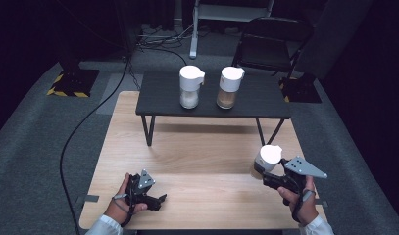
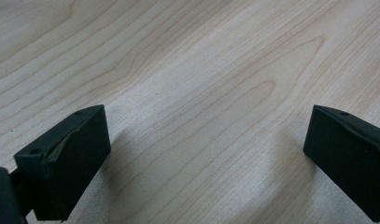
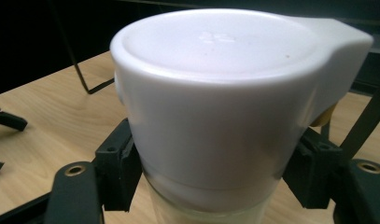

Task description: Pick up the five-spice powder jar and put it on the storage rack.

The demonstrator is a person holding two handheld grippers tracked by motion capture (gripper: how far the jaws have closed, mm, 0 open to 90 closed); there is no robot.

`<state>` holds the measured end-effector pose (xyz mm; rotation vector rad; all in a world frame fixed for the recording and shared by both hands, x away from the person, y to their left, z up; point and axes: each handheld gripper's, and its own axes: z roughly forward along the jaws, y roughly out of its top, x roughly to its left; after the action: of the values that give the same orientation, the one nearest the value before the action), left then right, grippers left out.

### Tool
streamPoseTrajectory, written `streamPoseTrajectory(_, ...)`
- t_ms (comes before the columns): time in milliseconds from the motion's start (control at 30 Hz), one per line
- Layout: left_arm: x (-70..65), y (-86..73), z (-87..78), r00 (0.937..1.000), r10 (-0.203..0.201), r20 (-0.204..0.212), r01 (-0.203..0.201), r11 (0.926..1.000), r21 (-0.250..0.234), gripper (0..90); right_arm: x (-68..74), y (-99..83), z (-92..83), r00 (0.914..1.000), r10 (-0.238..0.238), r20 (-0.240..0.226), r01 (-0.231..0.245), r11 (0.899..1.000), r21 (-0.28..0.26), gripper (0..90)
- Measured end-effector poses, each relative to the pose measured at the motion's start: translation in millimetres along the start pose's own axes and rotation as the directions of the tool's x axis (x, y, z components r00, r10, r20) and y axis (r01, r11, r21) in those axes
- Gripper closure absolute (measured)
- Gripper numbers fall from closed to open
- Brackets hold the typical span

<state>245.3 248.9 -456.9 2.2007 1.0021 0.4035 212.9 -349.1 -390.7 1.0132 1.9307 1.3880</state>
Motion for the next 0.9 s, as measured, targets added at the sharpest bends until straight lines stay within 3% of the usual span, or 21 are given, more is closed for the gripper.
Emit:
streamPoseTrajectory(567, 0.0, 0.0, 0.0, 1.0000, 0.000, 0.000, 0.000, 1.0000, 0.000, 0.4, 3.0, 51.6, -1.6, 0.9973, -0.020, 0.070, 0.023, 0.999, -0.045, 29.9)
streamPoseTrajectory(900, 0.1, 0.1, 0.0, 1.0000, 0.000, 0.000, 0.000, 1.0000, 0.000, 0.4, 1.5, 82.8, 3.7, 0.9952, -0.021, 0.095, 0.023, 0.999, -0.028, 29.8)
